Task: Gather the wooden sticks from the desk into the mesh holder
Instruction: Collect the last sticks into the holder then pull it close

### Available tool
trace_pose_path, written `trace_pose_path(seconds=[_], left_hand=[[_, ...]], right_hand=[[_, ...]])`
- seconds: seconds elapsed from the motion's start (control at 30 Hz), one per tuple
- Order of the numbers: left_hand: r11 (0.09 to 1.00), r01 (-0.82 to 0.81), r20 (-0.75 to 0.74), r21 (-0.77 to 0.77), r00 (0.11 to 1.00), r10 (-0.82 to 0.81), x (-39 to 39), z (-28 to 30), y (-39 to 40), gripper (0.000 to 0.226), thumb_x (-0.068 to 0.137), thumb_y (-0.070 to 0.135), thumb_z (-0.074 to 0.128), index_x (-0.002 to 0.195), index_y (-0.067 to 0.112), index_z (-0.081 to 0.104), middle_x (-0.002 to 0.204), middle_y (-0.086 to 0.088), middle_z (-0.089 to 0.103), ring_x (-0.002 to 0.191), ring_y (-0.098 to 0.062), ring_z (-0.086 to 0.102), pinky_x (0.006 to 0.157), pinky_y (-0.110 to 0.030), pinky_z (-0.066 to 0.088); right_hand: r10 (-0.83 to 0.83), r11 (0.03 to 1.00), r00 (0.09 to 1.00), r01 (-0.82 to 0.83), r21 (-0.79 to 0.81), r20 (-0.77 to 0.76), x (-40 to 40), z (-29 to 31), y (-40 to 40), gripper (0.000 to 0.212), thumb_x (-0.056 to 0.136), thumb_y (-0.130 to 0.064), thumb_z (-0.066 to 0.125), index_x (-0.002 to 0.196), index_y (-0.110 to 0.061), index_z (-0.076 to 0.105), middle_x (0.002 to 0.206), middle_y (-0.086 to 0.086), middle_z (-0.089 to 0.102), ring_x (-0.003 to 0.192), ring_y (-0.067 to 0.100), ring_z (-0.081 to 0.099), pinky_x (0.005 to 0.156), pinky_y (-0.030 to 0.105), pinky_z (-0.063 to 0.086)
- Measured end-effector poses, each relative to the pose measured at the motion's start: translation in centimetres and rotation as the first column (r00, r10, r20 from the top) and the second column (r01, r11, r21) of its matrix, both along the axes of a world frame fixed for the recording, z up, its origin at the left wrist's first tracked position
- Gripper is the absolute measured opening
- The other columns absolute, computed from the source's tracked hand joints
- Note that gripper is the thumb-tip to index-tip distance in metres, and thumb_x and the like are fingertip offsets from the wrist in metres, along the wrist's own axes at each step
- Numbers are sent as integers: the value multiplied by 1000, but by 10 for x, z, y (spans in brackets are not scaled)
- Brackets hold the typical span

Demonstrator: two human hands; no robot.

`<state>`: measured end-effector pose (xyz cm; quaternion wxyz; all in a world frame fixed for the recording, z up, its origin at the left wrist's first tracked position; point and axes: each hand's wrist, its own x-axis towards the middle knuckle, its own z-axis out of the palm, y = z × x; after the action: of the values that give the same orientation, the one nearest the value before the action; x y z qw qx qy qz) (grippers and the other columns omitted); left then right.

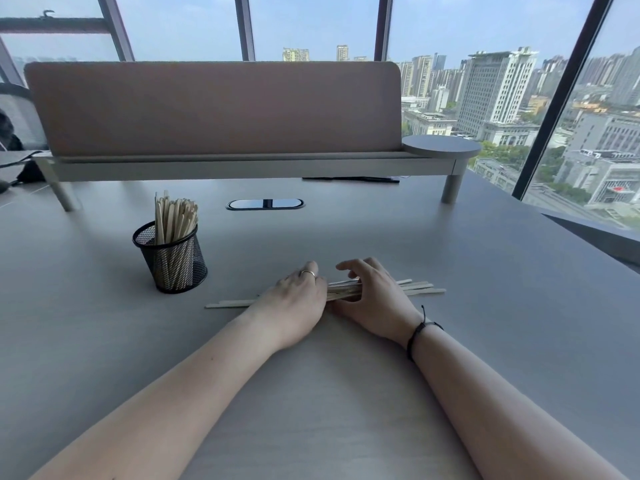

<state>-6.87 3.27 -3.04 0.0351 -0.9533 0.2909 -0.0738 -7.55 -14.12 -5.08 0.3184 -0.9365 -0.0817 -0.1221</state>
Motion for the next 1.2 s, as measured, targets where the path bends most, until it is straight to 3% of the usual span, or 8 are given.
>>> trace_pose_path(seconds=[0.2, 0.33, 0.4, 0.63, 0.77, 0.97, 1.1, 1.2], left_hand=[[1000, -16, 183, -17, 983, 18, 0, -1, 1, 29, 94, 10, 31, 114, 10, 52, 118, -14, 52, 105, -36, 59, 81, -41, 46], [999, 7, 274, -53, 962, 8, 4, 1, 0, 16, 68, 11, 40, 68, 13, 56, 58, -9, 61, 51, -34, 60, 42, -30, 35], [996, 2, 298, -91, 954, 26, 5, 0, 0, 7, 57, 11, 50, 62, 13, 53, 48, -8, 56, 40, -32, 55, 43, -25, 24], [978, -30, 267, -204, 960, 85, 10, 6, 19, 13, 66, 6, 43, 72, 17, 38, 54, -8, 56, 46, -38, 51, 49, -29, 24], [976, -50, 204, -213, 974, 94, 12, 15, 34, 12, 79, 4, 43, 76, 13, 37, 56, 0, 39, 55, -35, 42, 50, -33, 23], [945, -81, 130, -317, 983, 128, 15, 16, 48, 21, 91, 6, 42, 71, 13, 46, 55, -1, 48, 55, -31, 48, 50, -32, 27], [765, -172, -77, -620, 984, 160, 21, 20, 66, 37, 93, 8, 39, 59, 18, 50, 56, 3, 55, 55, -26, 53, 52, -30, 35], [388, -318, -319, -865, 946, 66, 27, 25, 71, 32, 82, 14, 42, 77, 15, 73, 75, 16, 71, 70, -2, 67, 68, -26, 50]], right_hand=[[-8, 1000, 1000, 8, -3, 17, 2, -1, 2, 30, 78, -29, 74, 107, -27, 70, 105, -2, 56, 105, 22, 56, 91, 28, 42], [-25, 1000, 999, 25, 13, 35, 2, -1, 2, 24, 78, -34, 77, 100, -28, 70, 106, -1, 56, 111, 21, 48, 93, 26, 37], [-32, 999, 999, 32, 17, 40, 3, -1, 1, 28, 78, -38, 78, 102, -27, 69, 106, -1, 57, 110, 21, 49, 94, 28, 39], [-79, 989, 994, 69, 133, 71, 1, 2, -1, 50, 77, -44, 78, 120, -27, 59, 107, -7, 60, 108, 12, 54, 96, 31, 42], [-78, 992, 992, 67, 107, 98, 0, 6, -2, 39, 80, -44, 75, 114, -28, 63, 105, -9, 64, 107, 13, 58, 96, 35, 45], [-107, 985, 994, 106, 138, -2, 0, 7, -3, 42, 80, -43, 74, 118, -31, 60, 93, -9, 65, 91, 9, 62, 85, 30, 49], [-103, 992, 994, 104, 74, -20, 2, 4, -5, 44, 79, -47, 75, 118, -30, 63, 104, -7, 63, 101, 12, 61, 88, 28, 46], [-42, 998, 998, 39, -54, -47, 1, 3, -5, 49, 80, -56, 71, 120, -28, 67, 118, -7, 61, 113, 14, 58, 97, 28, 44]])
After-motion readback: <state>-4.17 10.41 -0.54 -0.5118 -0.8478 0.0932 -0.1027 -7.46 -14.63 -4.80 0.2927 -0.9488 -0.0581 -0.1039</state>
